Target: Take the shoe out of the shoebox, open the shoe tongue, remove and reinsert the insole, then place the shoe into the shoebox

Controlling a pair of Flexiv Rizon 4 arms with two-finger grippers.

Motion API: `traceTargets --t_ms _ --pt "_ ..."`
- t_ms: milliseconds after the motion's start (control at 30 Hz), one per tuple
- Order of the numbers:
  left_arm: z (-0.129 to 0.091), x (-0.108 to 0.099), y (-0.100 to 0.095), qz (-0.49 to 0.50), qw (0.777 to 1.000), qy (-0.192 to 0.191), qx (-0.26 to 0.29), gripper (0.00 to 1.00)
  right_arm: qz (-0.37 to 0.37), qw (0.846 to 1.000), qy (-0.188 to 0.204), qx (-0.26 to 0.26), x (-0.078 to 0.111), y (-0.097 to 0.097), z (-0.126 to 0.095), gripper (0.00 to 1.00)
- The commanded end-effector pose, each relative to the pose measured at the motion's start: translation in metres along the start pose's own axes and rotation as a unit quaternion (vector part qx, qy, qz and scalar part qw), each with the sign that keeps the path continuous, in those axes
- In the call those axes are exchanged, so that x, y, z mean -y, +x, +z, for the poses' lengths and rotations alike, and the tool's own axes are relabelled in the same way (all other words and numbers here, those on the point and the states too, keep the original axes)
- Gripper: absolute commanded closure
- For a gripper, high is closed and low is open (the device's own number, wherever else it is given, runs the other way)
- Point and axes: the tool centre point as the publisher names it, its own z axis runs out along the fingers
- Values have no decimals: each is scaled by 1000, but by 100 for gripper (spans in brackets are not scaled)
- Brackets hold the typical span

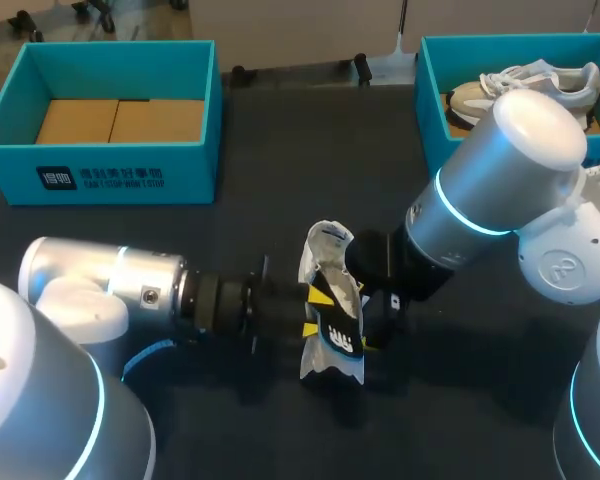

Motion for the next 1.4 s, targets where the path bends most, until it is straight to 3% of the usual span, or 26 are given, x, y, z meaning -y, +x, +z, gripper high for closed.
traceTargets --t_ms 33,200,300,367,400,433,767,1100,1400 --pt "4 5 -2 0 1000 -1 -19 67 0 1000 2 2 -1 1 2 0" --pt "14 4 -2 3 999 -7 -42 66 0 1000 2 2 -1 1 2 0" --pt "17 2 -3 1 999 -12 -50 71 0 1000 2 2 -1 1 2 0" --pt "19 0 -3 -1 998 -16 -62 85 0 1000 2 2 -1 1 2 0" --pt "19 0 -3 -2 998 -16 -65 96 0 1000 2 2 -1 1 2 0" --pt "19 0 -3 -2 998 -16 -66 100 0 1000 2 2 -1 1 2 0" --pt "7 -19 10 -8 998 -12 -63 100 0 1000 2 2 -1 1 2 0" --pt "5 -44 11 8 998 -44 -33 100 0 1000 2 2 -1 1 2 0" --pt "1 -35 5 7 999 -40 -28 100 0 1000 2 2 -1 1 2 0"
